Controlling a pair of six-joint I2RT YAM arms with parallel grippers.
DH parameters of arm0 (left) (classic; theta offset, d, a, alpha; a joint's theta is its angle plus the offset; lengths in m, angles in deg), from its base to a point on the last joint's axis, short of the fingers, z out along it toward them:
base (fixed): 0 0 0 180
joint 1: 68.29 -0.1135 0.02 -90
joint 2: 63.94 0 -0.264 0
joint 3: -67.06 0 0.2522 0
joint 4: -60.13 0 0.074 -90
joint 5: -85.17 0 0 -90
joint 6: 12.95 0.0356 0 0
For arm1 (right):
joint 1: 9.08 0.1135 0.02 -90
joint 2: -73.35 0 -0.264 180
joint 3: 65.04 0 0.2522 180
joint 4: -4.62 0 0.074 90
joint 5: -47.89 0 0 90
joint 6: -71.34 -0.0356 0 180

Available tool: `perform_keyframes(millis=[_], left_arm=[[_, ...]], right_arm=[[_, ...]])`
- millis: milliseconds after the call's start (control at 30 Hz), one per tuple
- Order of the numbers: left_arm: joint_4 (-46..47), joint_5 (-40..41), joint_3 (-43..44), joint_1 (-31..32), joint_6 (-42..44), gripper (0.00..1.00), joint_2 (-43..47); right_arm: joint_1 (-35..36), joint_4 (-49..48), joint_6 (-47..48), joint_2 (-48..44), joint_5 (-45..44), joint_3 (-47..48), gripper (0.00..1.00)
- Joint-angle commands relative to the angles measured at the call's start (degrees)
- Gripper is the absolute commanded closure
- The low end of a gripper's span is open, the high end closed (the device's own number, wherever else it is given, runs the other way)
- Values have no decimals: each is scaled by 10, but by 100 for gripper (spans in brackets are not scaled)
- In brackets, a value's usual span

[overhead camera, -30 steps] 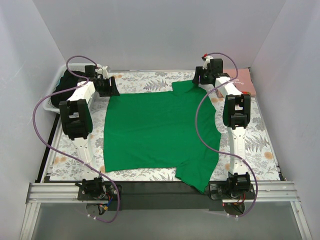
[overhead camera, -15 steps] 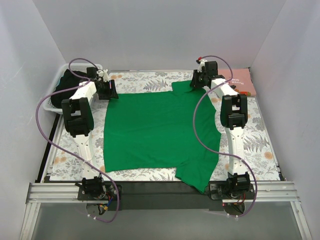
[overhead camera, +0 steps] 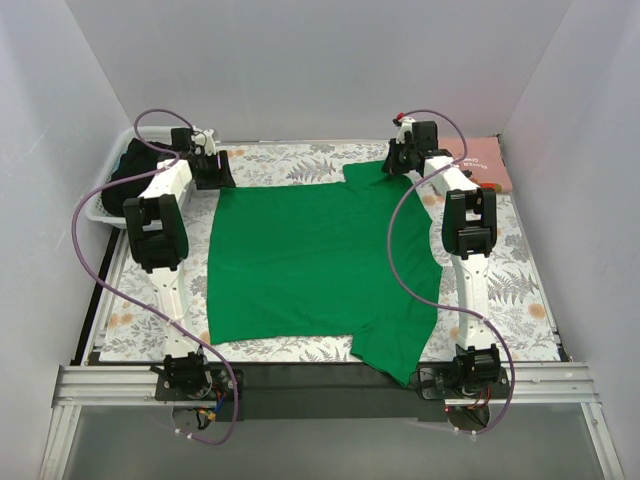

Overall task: Fold and stack the t-shirts
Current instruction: Flatten the tshirt out, then fold the tshirt

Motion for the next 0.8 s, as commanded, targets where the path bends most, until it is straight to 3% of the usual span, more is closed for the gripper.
perform_keyframes(millis=[0, 633, 667, 700, 767], left_arm=[[15, 11, 22, -9, 14, 45, -8], [29, 38, 47, -9, 33, 50, -59], [27, 34, 54, -9, 32, 54, -61], [24, 27, 59, -9, 30, 65, -62], [16, 26, 70, -9, 26, 72, -67]], right_arm=[[-5, -15, 13, -53, 24, 0, 99], [-8, -15, 10, -54, 54, -5, 99], [-8, -14, 11, -55, 53, -6, 99], [-8, -15, 12, -55, 52, -7, 99], [-9, -15, 16, -60, 51, -9, 99]])
